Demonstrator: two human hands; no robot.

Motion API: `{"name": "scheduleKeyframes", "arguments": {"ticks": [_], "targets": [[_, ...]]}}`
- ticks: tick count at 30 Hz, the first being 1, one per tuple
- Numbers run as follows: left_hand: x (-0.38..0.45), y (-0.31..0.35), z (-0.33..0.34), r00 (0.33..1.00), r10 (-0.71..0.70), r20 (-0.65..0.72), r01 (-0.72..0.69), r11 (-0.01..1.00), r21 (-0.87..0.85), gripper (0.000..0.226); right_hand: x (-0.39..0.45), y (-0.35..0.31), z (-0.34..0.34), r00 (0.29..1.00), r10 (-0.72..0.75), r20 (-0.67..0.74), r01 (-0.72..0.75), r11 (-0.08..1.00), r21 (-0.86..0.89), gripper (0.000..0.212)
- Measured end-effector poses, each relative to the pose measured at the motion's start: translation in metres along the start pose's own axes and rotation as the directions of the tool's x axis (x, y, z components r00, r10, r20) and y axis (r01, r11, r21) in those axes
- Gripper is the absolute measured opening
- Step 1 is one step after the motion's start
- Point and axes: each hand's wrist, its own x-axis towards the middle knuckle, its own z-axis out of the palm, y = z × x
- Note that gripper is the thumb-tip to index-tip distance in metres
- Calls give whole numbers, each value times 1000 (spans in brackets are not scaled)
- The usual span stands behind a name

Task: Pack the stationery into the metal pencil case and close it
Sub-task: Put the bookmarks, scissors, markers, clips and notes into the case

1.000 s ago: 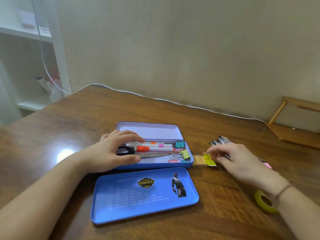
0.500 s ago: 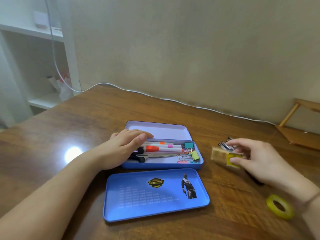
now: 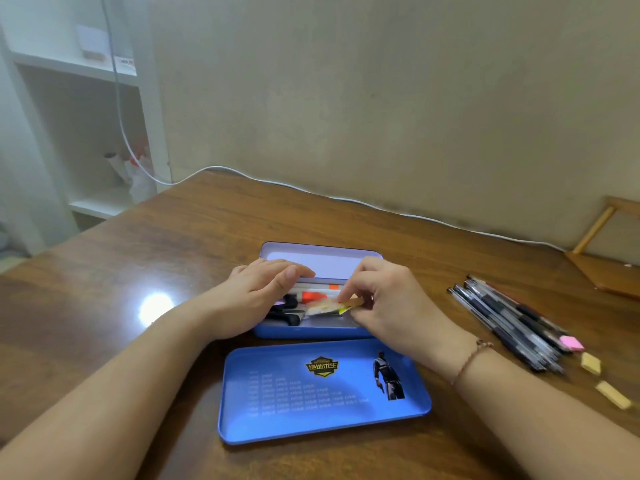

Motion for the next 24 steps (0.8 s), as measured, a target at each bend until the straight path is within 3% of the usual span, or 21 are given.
{"name": "scheduleKeyframes", "arguments": {"ticks": [3, 6, 11, 15, 20, 24], "targets": [[0, 1, 0, 1000, 3, -2, -3, 1000, 12, 77, -1, -1, -4, 991, -35, 129, 45, 996, -77, 24], [0, 1, 0, 1000, 6, -3, -6, 1000, 14, 83, -3, -2, -18, 954, 50, 294, -10, 991, -134, 40], [1, -1, 0, 1000, 6, 2, -6, 1000, -1, 71, -8, -4, -13, 974, -67, 217, 105, 980, -167, 27], [3, -1, 0, 1000, 27, -5, -27, 999, 39, 65, -21, -2, 0, 937, -134, 324, 211, 953, -217, 57], [2, -6, -2, 998, 41, 40, -44, 996, 82, 64, -34, 4, -10, 956, -100, 276, 140, 982, -129, 55], [-3, -6, -6, 993, 64, 103, -78, 987, 143, 75, -61, 27, -53, 993, 120, 9, -119, 987, -110, 35]]}}
